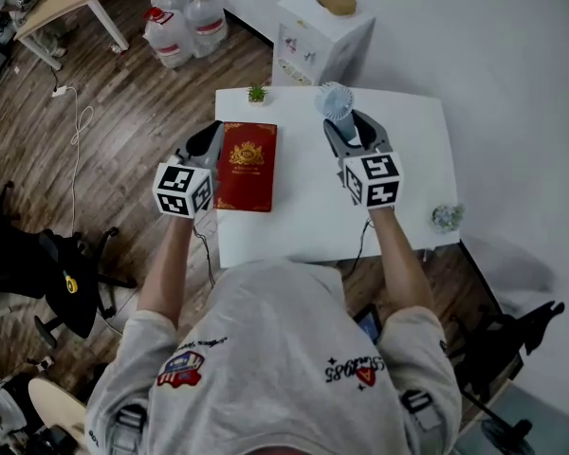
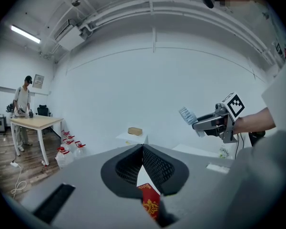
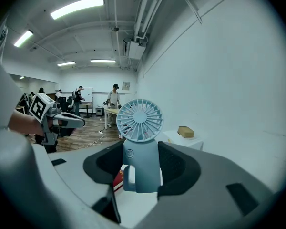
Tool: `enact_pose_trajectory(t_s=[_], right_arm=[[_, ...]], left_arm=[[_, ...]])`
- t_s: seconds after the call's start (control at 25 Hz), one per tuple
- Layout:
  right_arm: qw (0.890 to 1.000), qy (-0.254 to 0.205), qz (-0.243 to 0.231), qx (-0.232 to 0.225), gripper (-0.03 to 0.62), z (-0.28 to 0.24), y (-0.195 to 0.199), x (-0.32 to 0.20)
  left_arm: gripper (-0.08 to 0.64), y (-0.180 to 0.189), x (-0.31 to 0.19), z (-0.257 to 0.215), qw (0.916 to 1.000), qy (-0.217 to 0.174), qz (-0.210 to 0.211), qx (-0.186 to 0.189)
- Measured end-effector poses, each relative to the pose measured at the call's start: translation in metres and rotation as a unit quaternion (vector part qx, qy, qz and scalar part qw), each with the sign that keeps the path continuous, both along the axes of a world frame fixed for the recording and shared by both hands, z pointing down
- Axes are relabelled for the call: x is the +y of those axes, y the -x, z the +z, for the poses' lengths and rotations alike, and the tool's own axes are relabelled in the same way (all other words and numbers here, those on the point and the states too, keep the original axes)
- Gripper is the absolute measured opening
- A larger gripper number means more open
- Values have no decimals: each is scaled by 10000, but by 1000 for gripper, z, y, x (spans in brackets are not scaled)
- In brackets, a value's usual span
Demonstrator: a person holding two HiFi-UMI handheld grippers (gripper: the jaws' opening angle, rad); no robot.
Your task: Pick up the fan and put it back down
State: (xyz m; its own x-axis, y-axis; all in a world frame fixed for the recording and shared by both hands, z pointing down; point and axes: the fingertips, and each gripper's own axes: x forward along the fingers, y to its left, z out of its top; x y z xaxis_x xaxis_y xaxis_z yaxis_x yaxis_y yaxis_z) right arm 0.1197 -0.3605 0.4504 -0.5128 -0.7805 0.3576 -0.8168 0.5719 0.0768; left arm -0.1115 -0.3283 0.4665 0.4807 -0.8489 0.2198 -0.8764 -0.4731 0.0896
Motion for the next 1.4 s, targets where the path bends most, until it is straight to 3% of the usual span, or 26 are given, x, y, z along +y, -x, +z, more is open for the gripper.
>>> enact_pose_trajectory(t_s=[0.88, 1.12, 1.4], right_arm=[[9987, 266, 440, -59, 221, 30, -32, 1], [9947, 621, 819, -88, 221, 69, -58, 3], [9838, 1242, 1274, 199, 222, 138, -103, 18]], left_arm=[[5, -26, -7, 22, 9991, 279, 306, 19], [5, -32, -6, 33, 9985, 392, 377, 1], [5, -44, -9, 44, 9974, 527, 491, -18]])
